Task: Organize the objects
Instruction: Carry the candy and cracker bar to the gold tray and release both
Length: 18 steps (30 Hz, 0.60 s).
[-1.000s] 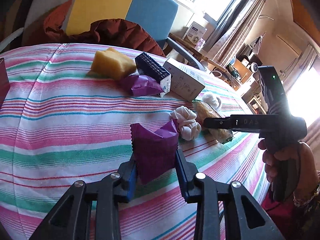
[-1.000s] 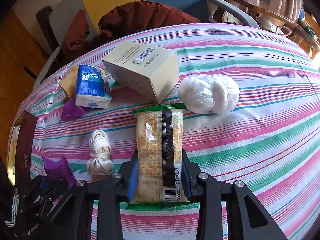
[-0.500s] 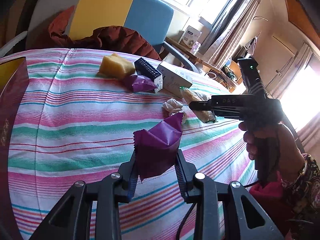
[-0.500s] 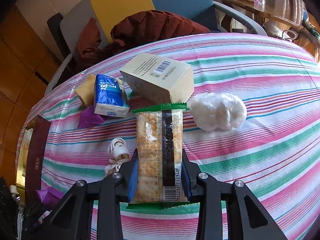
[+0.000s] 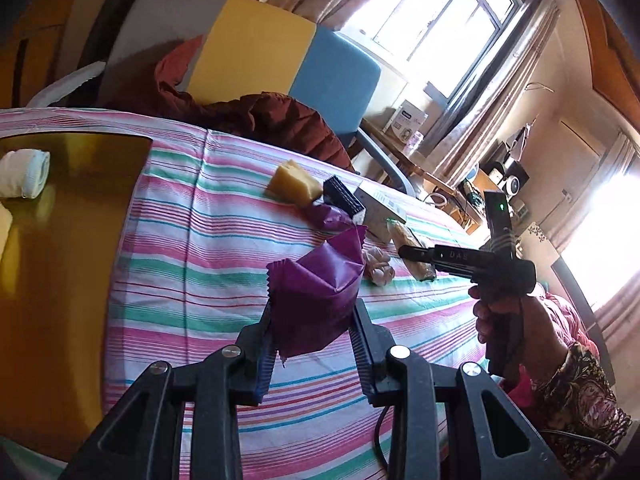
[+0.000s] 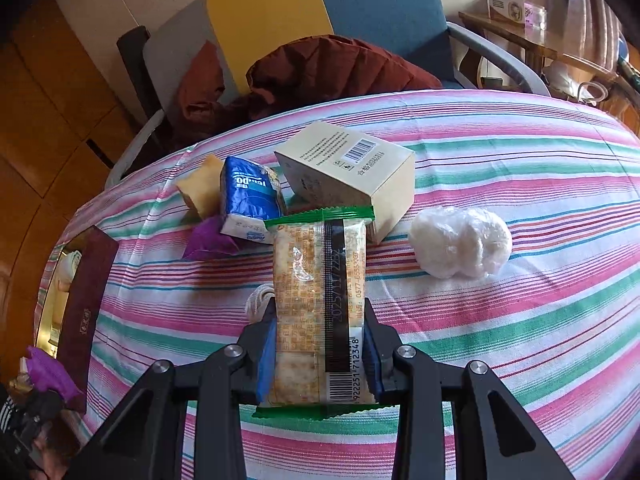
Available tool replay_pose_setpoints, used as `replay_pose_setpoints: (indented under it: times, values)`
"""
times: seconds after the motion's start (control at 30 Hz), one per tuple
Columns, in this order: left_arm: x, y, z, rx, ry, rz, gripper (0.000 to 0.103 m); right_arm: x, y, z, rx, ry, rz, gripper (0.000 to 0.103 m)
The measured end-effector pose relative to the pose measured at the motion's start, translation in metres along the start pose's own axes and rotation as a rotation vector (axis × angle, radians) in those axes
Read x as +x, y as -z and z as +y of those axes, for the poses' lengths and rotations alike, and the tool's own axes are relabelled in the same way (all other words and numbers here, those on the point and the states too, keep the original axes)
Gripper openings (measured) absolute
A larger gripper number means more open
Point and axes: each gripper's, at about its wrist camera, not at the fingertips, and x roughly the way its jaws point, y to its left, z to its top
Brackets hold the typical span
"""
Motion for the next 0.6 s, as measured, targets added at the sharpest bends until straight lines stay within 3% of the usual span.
replay_pose_setpoints:
  times: [0.3,0.43,0.6]
  values:
    - [-0.034,-0.024,0.062,-0.121,-0.139,-0.079,0.034,-0.023,-0.003,0.018,-0.079,-0.044,-0.124,0.036]
    - [-0.041,-0.033,0.100,-0.203,-0.204,-0.068,0.034,-0.027,-0.001,0.032,-0.126,-0.087,-0.154,0.036]
    - [-0.038,-0.040,0.139,-0.284,-0.276,-0.006,0.034,-0.025,0.005,0.048,-0.130,-0.122,-0.121,0.036]
